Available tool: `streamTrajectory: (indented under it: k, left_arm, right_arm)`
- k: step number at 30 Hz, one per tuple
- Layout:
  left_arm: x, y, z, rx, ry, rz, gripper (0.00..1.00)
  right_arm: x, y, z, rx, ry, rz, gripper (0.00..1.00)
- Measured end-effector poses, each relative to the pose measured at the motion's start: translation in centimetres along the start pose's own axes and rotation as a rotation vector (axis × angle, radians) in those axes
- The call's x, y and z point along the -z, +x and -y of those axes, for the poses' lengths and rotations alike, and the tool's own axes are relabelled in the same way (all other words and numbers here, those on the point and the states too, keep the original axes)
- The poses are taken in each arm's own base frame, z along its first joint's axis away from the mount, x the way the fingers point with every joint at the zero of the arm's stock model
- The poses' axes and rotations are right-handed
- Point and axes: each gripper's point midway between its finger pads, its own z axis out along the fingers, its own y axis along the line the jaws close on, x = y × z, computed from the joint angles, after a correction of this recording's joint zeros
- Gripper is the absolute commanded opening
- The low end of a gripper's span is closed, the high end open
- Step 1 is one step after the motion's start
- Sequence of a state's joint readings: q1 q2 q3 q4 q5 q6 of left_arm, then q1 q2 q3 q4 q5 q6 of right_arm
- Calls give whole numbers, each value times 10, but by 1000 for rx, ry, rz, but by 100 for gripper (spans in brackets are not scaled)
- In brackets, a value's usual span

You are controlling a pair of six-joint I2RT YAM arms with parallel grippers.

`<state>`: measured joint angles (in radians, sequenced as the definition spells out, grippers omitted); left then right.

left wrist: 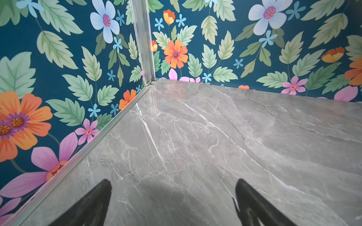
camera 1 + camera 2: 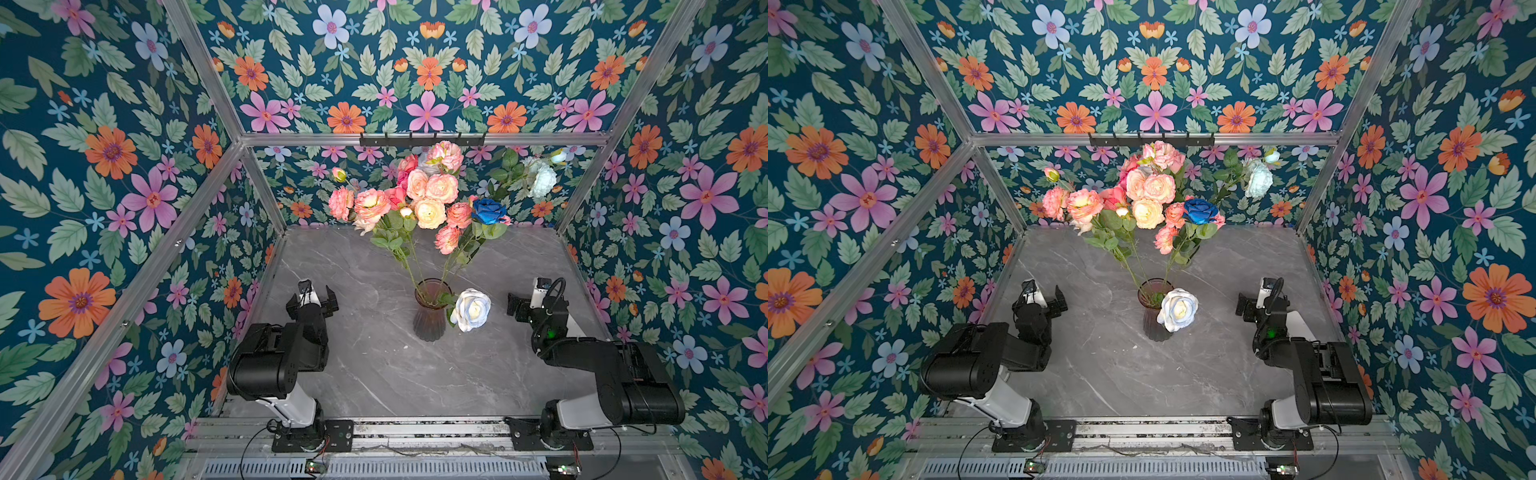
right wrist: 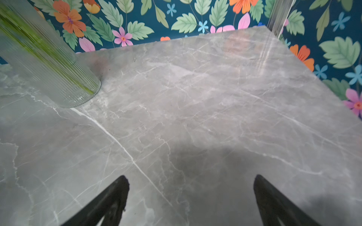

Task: Arrange flowers in a vase
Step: Reset both arms

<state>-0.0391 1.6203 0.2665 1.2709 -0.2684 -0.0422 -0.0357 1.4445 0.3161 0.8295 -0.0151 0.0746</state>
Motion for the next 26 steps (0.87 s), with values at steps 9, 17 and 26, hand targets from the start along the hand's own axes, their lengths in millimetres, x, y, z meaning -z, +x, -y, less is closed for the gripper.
streamTrajectory:
  k: [9, 17, 26]
  left_arm:
    - [1, 0, 0, 1, 1, 4, 100]
    - [1, -1, 0, 2, 1, 8, 100]
    - [0, -3, 3, -6, 9, 10, 100]
  right_arm:
    - [0, -2, 0, 7, 1, 6, 99]
    - [0, -2, 0, 7, 1, 6, 99]
    - [0, -2, 0, 7, 1, 6, 99]
